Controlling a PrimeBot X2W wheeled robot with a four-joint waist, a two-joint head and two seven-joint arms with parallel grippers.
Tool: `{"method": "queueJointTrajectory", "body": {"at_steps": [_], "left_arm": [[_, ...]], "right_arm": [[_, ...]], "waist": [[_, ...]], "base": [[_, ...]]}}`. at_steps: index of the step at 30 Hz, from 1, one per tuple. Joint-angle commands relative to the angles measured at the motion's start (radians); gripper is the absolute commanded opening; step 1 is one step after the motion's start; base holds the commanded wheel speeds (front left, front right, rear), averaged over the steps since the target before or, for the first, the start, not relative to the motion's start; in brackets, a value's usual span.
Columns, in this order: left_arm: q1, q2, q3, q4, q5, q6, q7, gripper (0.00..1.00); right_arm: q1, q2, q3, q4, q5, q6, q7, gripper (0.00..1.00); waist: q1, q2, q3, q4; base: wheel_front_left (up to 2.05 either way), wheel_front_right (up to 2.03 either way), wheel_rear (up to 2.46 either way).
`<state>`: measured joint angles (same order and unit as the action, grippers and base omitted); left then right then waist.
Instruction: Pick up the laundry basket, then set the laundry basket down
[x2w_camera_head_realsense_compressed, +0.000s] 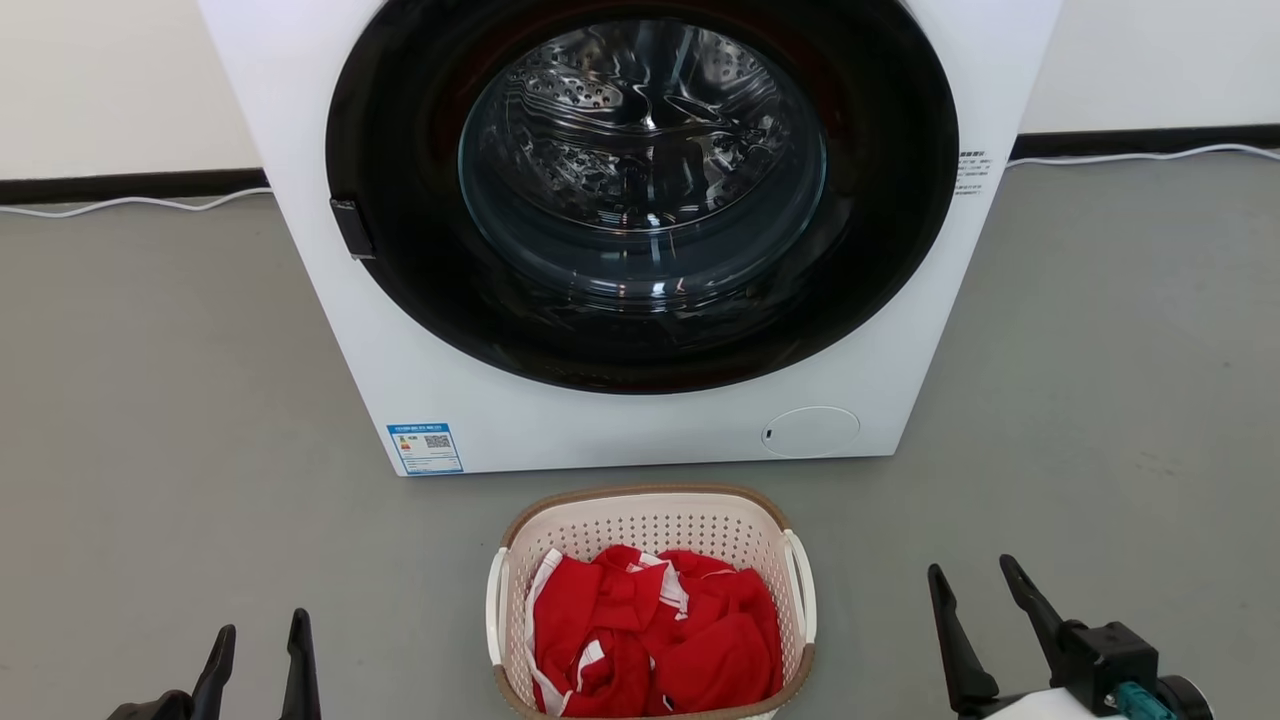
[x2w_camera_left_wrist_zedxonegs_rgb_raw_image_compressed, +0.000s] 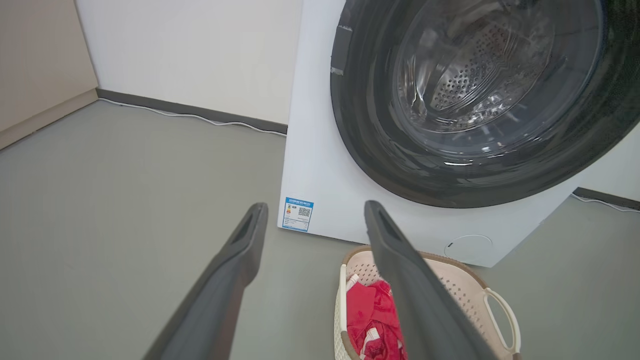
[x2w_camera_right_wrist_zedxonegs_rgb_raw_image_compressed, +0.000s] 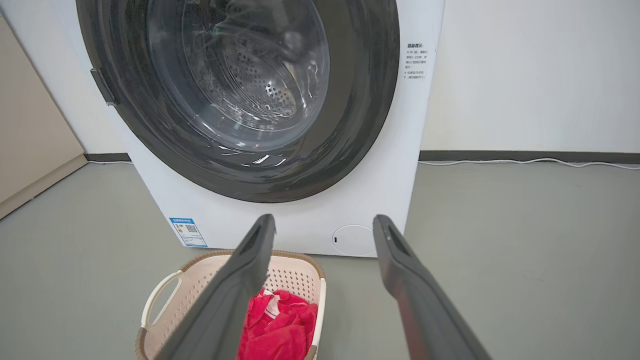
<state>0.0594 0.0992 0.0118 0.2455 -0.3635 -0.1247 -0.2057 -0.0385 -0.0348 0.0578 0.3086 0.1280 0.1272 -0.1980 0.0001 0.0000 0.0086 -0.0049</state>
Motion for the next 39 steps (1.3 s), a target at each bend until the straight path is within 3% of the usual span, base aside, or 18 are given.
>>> {"method": "queueJointTrajectory", "body": {"at_steps": [1,16,28,39], "left_arm": [[-0.02,0.022,0.025,-0.02,0.026,-0.005,-0.013,1.0],[-0.015,0.034,0.021,-0.007,0.18,-0.006,-0.056,1.0],[-0.017,0.03,0.024,0.0,0.164,-0.006,-0.056,1.0],[-0.064,0.014,0.02,-0.001,0.151,-0.006,-0.056,1.0]], "right_arm": [[-0.037,-0.012,0.025,-0.019,-0.027,0.003,-0.021,1.0],[-0.038,-0.016,0.049,-0.007,-0.184,0.003,-0.064,1.0],[-0.037,-0.015,0.048,-0.002,-0.159,0.003,-0.064,1.0],[-0.09,-0.015,0.046,0.012,-0.125,0.003,-0.064,1.0]], "waist": [[-0.0001,0.0,0.001,0.0],[-0.0001,0.0,0.004,-0.001],[-0.0001,0.0,0.013,-0.005],[-0.0001,0.0,0.103,-0.005]], "base": [[0.0,0.0,0.0],[0.0,0.0,0.0],[0.0,0.0,0.0],[0.0,0.0,0.0]]}}
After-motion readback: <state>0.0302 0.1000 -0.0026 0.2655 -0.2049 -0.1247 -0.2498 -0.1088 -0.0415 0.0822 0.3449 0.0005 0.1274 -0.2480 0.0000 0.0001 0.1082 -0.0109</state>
